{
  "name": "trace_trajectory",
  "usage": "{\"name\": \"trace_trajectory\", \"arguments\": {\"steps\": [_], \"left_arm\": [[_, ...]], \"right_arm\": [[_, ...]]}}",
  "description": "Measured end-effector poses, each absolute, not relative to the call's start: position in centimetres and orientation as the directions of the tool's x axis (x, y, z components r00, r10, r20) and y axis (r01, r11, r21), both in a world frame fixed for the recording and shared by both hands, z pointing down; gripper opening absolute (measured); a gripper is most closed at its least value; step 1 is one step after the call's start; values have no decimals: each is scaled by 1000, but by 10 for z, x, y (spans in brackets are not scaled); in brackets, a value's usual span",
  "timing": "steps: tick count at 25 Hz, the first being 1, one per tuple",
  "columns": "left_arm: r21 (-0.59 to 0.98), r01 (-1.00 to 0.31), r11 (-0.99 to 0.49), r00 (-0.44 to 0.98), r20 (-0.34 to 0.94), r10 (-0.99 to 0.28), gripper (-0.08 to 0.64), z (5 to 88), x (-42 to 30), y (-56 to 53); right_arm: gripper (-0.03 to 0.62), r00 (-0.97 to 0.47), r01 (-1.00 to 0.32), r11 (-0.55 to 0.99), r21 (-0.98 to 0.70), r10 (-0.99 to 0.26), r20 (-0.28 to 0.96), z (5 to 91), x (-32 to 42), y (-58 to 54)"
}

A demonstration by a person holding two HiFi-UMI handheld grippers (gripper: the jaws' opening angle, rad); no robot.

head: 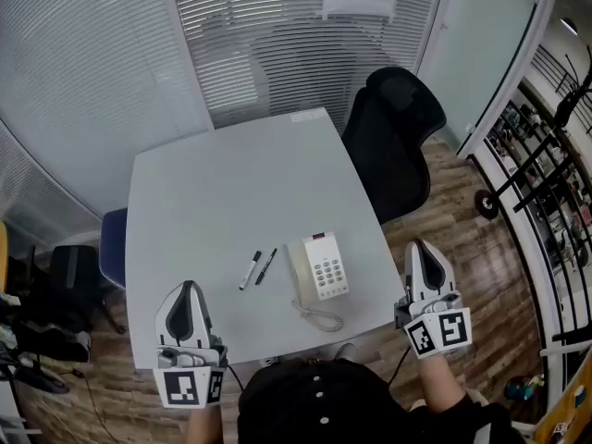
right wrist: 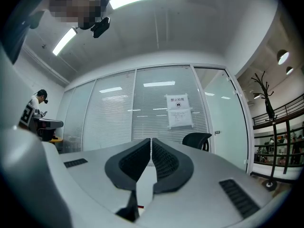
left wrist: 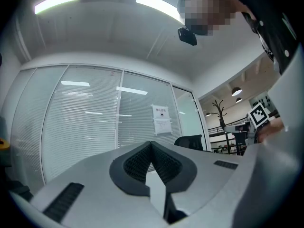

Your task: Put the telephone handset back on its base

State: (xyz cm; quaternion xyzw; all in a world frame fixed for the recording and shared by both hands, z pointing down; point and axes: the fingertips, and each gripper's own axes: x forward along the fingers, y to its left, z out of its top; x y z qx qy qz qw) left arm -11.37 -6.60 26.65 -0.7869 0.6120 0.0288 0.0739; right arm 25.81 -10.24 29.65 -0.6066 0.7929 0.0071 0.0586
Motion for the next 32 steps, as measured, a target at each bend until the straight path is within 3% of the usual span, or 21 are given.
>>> {"name": "trace_trajectory", "arguments": {"steps": [32], "left_arm": [[-80,-970,-228,236,-108,-966,12,271,-112,-61]], "right_arm": [[29,-321,-946,324,-13,-943,-89,298,232,-112]]}}
